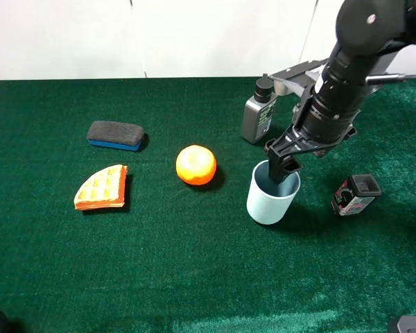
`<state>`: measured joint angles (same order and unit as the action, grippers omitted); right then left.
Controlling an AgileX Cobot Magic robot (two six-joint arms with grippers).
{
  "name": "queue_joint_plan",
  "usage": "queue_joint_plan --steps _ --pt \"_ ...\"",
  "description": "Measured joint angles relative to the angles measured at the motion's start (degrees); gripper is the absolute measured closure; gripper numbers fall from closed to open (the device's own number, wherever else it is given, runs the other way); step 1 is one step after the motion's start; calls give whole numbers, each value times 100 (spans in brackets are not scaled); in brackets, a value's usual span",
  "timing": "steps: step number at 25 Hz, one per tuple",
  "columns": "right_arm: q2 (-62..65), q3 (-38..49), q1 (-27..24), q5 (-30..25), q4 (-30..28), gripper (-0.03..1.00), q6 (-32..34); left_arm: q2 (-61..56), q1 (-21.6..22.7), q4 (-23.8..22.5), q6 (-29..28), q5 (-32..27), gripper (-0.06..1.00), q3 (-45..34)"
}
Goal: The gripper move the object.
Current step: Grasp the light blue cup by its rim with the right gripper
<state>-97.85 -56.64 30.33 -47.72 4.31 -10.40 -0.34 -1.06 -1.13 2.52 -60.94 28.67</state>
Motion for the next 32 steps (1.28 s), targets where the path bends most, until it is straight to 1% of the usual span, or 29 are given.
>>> queue_joint_plan --steps 7,18,19,20,26,32 --pt "-400 0 0 249 -89 27 -15 0 0 0 0 0 -1 0" --pt "-723 0 0 404 -101 27 -20 0 0 0 0 0 -1 0" --pt "-734 0 0 404 -101 29 -20 0 0 0 0 0 -1 0" --pt "-734 0 0 404 -101 32 -20 0 0 0 0 0 -1 0" --pt "-734 0 0 409 -101 60 -20 0 0 0 0 0 -1 0" --pt "-734 0 0 409 -93 86 -20 0 0 0 0 0 -1 0"
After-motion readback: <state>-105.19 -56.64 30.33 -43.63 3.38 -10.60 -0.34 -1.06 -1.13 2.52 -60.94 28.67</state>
